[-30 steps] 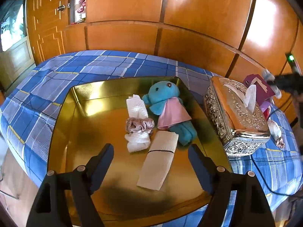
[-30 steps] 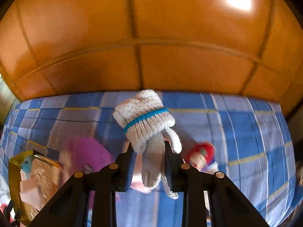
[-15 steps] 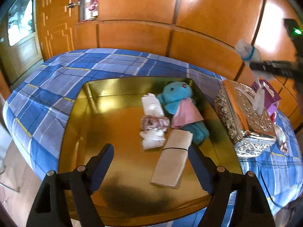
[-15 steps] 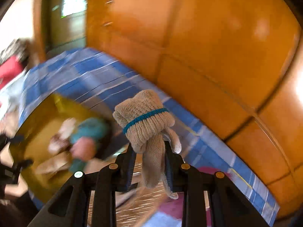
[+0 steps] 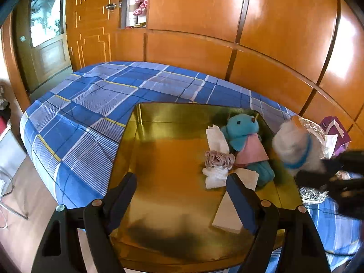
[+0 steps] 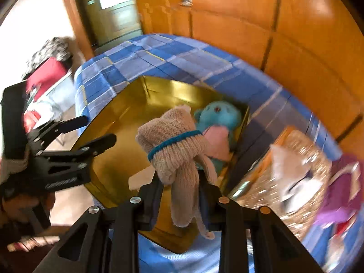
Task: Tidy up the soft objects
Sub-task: 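Carry the knit gloves with the right tool and release them in the gold tray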
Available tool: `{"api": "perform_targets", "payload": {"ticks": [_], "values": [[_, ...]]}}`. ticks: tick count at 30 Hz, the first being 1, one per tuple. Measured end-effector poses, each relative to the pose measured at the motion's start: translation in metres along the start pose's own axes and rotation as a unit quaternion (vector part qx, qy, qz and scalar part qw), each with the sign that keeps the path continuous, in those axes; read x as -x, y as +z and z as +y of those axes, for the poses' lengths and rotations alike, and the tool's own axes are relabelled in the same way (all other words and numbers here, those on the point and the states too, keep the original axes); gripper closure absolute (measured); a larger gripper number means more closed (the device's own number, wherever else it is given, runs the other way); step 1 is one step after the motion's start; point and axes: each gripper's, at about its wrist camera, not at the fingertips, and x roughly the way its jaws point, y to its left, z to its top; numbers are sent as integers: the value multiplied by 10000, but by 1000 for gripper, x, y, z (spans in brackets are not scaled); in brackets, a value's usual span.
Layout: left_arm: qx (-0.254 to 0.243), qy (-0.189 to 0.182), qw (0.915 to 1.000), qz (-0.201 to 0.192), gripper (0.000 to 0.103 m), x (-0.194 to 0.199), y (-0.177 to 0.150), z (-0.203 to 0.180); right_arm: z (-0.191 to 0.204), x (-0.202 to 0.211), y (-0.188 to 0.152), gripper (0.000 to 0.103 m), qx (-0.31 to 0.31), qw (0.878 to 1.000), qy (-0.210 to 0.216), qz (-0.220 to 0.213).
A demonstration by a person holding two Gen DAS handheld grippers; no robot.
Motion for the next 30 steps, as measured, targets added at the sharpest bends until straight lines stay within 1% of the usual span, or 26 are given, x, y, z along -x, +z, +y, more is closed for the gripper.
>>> {"api": "perform_targets", "payload": {"ticks": [3, 4, 8, 13, 17, 22, 30], "values": [[-8, 12, 10000, -52, 18, 2, 0, 0, -2, -16, -1, 65, -442, 9989, 164, 23], [-23, 18, 10000, -63, 18, 2, 0, 0, -1, -19, -1, 61, -470, 9987, 173, 25], [-72, 28, 9999, -65, 18, 1, -1, -2, 5, -26, -4, 56, -494, 9986, 162, -19], [-123, 44, 9998, -129, 18, 4, -1, -4, 8, -17, -14, 56, -450, 9987, 81, -233], [-234, 8, 9995, -194, 18, 9, -2, -11, 12, -3, -28, 56, -291, 9979, -229, -538], [-453, -19, 9986, -254, 17, 15, -3, -24, 11, 16, -43, 56, -271, 9944, -548, -858], [-734, -123, 9966, -358, 17, 26, -8, -43, -4, 45, -68, 56, -498, 9871, -857, -1260]]}}
